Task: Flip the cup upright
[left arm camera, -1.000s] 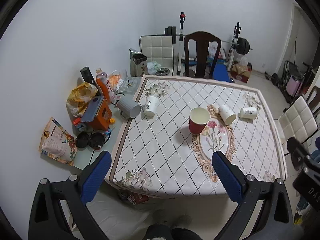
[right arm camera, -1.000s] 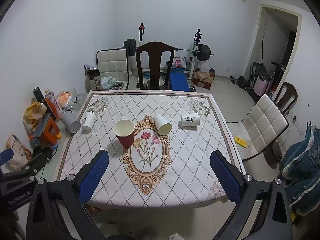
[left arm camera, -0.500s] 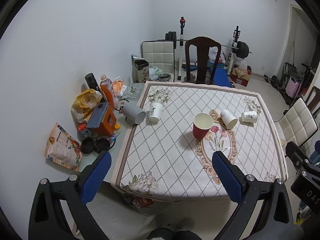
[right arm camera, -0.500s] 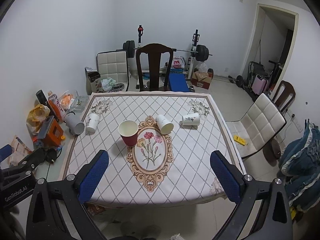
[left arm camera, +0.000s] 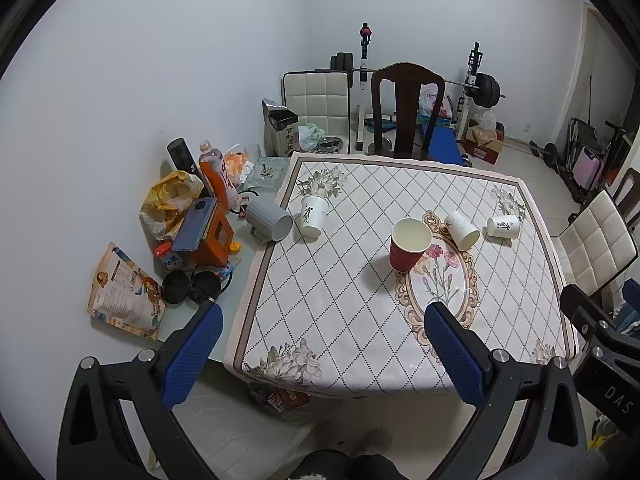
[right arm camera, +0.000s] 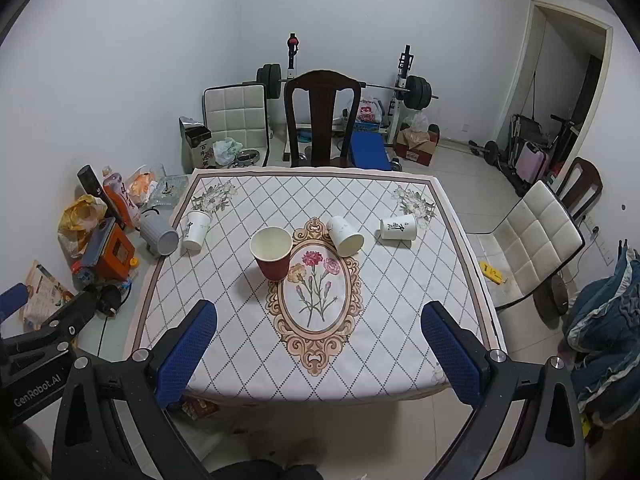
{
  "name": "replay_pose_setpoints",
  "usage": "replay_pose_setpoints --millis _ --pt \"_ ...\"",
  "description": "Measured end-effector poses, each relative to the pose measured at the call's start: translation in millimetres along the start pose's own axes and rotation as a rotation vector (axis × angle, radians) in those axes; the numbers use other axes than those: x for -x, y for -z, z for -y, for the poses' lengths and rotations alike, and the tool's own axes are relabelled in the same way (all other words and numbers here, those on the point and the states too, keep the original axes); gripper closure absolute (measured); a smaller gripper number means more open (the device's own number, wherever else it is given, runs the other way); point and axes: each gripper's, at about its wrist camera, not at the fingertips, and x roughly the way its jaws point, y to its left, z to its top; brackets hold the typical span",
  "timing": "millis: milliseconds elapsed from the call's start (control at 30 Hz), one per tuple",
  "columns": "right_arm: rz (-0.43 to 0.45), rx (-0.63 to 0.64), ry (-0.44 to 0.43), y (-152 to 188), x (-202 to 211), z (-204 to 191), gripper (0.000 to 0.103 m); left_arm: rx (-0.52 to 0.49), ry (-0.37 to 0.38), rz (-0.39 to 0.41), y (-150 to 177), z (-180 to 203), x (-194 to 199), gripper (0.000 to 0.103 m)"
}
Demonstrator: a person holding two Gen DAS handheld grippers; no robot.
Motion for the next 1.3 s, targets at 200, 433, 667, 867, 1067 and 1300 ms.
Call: replay_pose_setpoints --millis 200,433,667,867,1067,1300 --pt "0.001 0.001 0.001 -0.4 0.0 -0.1 0.000 -0.001 0.001 -0.001 -0.1 -0.6 -0.5 0.000" --pt "-0.001 0.002 0.000 -1.2 -1.2 -0.8 0.000 -0.001 0.003 0.002 0.6 1.5 -1.4 0.000" --pt "-0.001 0.001 0.001 -0.7 -0.1 -0.2 0.000 0.001 0.002 0.003 1.0 3.3 -2.1 0.000" --pt "-0.001 0.001 0.000 -1.0 0.1 -0.1 0.000 0.002 0.004 0.000 0.7 3.7 -2.3 0.000" --pt "0.000 0.003 0.001 -1.2 0.1 0.2 0.000 0.003 0.005 0.006 1.5 6.9 -1.3 0.000" --pt "0.002 0.000 0.003 -1.9 -0.5 1.2 0.000 0.002 0.006 0.006 2.1 8.2 -0.5 0.000"
